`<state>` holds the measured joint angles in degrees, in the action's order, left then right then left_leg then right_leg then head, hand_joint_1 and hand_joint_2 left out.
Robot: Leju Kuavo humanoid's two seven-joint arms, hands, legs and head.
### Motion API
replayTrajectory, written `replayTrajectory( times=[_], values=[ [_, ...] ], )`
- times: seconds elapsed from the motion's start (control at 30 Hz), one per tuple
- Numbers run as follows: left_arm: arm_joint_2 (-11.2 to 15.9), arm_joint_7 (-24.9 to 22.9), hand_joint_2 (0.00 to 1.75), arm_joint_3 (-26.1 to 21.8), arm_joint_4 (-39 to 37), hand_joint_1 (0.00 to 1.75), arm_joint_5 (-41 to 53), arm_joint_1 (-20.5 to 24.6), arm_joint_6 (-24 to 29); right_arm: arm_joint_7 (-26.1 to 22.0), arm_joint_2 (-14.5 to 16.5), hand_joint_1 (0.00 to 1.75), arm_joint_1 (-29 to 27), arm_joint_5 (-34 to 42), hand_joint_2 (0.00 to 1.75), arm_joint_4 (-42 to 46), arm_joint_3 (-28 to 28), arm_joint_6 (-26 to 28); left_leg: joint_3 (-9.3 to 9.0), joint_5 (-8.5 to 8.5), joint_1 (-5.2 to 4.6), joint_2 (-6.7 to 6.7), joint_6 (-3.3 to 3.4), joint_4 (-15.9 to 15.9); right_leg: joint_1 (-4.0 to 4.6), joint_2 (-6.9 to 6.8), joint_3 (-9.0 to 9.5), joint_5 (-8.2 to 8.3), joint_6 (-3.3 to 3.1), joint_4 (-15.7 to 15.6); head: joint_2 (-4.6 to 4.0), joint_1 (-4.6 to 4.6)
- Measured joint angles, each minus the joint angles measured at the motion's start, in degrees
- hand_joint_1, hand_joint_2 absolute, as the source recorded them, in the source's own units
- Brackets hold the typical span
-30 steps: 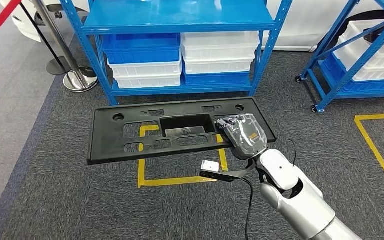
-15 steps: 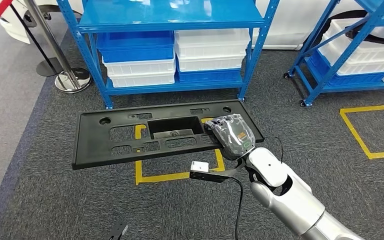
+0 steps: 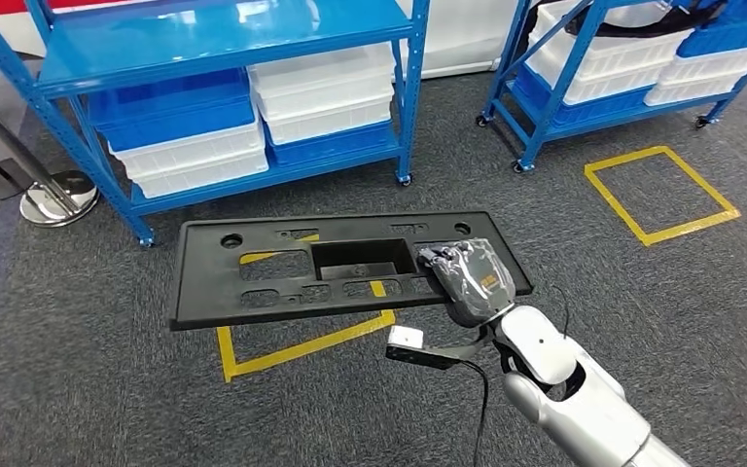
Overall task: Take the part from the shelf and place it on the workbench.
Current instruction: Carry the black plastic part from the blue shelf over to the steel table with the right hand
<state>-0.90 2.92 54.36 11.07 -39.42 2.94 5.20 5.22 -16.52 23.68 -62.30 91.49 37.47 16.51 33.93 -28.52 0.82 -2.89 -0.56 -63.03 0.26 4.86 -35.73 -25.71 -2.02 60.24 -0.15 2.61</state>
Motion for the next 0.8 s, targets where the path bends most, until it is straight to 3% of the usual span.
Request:
replayTrajectory(
  times=[0.07,0.13,0.2,0.27,0.33,0.37,0.4,0.47,0.53,0.57,0.63,0.7,0.8],
  values=[
    [0.0,-0.2,1.75,0.0,-1.0,0.0,0.1,0.0,-0.5,-0.3,-0.7,1.75,-0.7,-0.3,1.75,0.8,-0.8,-0.1,-0.78,0.09,-0.05,-1.65,0.41,2.1,-0.27,0.88,-0.9,0.16,0.69,0.5,0.0,-0.01],
    [-0.1,-0.8,1.75,0.0,-1.4,0.0,0.3,0.0,-0.8,-0.4,-0.8,1.75,-1.4,-0.5,1.75,1.3,-1.3,-0.2,-1.06,0.51,-0.07,-0.59,1.0,2.8,-0.5,1.74,-1.25,0.52,1.42,0.5,0.0,0.0],
    [-0.1,-1.2,1.75,0.1,-1.7,0.0,0.5,0.2,-0.8,-0.4,-0.6,1.75,-2.0,-0.7,1.75,1.9,-1.9,-0.4,-1.55,1.05,0.18,0.87,1.7,3.6,-0.41,-0.19,-1.97,-0.66,2.12,2.1,0.0,-0.01],
    [-0.1,-1.5,1.75,0.1,-2.2,0.0,0.8,0.2,-0.9,-0.6,-0.1,1.75,-2.4,-0.9,1.75,2.3,-2.4,-0.6,-1.83,1.29,0.27,2.43,2.04,4.1,-0.67,-3.37,-4.36,-3.95,2.88,7.7,0.0,-0.02],
    [-0.1,-1.7,1.75,0.2,-2.4,0.0,1.0,0.2,-1.0,-0.6,0.2,1.75,-2.9,-1.1,1.75,2.5,-2.7,-0.9,-1.85,1.27,0.29,3.93,2.03,4.1,-1.42,-4.55,-6.87,-6.33,3.53,13.6,0.0,-0.01],
    [-0.1,-1.8,1.75,0.2,-2.5,0.0,1.1,0.2,-1.0,-0.6,0.3,1.75,-3.2,-1.2,1.75,2.5,-2.8,-1.0,-1.9,1.22,0.32,4.66,1.95,4.1,-1.79,-4.82,-6.96,-6.12,3.8,14.2,0.0,-0.02],
    [-0.1,-1.8,1.75,0.2,-2.5,0.0,1.2,0.2,-1.0,-0.6,0.3,1.75,-3.6,-1.3,1.75,2.5,-2.9,-1.1,-1.98,1.14,0.36,5.34,1.83,4.1,-2.11,-5.16,-6.02,-5.0,4.01,12.8,0.0,-0.02],
    [0.0,-2.0,1.75,0.3,-2.6,0.0,1.5,0.3,-1.0,-0.8,0.4,1.75,-4.0,-1.5,1.75,2.8,-3.0,-1.1,-2.31,0.9,0.37,6.59,1.34,4.2,-2.29,-7.05,-1.74,-1.98,4.28,5.6,0.0,-0.02],
    [0.2,-2.1,1.75,0.5,-2.7,0.0,1.8,0.3,-1.0,-0.8,0.4,1.75,-4.1,-1.5,1.75,3.2,-3.3,-1.1,-2.7,0.63,0.1,7.64,0.53,4.3,-1.89,-8.57,1.11,-0.81,3.87,0.3,0.0,-0.01],
    [0.3,-2.2,1.75,0.6,-2.8,0.0,1.8,0.3,-1.0,-0.8,0.5,1.75,-4.2,-1.5,1.75,3.4,-3.4,-1.1,-2.94,0.55,-0.09,8.12,0.1,4.5,-1.63,-8.64,1.34,-1.08,3.52,-0.4,0.0,-0.01],
    [0.3,-2.3,1.75,1.0,-2.8,0.0,1.9,0.3,-1.0,-0.8,0.5,1.75,-4.4,-1.5,1.75,3.6,-3.6,-1.1,-3.5,0.35,-0.16,8.97,-0.64,4.8,-1.6,-7.36,1.34,-0.93,2.65,-0.6,0.0,0.0],
    [0.4,-2.4,1.75,1.3,-2.8,0.0,2.1,0.5,-1.0,-0.8,0.3,1.75,-4.8,-1.5,1.75,3.9,-3.7,-1.1,-3.3,-1.27,-0.01,7.66,-1.08,3.3,-1.7,-6.31,1.48,-0.69,1.68,-1.0,0.0,0.01],
    [0.3,-2.4,1.75,1.5,-2.8,0.0,2.2,0.9,-1.2,-0.8,-0.1,1.75,-5.2,-1.6,1.75,4.4,-3.8,-1.1,0.28,-7.01,-0.25,4.31,-0.88,-6.7,-1.25,-4.8,1.46,-0.52,0.53,-1.2,0.0,0.01]
  ],
)
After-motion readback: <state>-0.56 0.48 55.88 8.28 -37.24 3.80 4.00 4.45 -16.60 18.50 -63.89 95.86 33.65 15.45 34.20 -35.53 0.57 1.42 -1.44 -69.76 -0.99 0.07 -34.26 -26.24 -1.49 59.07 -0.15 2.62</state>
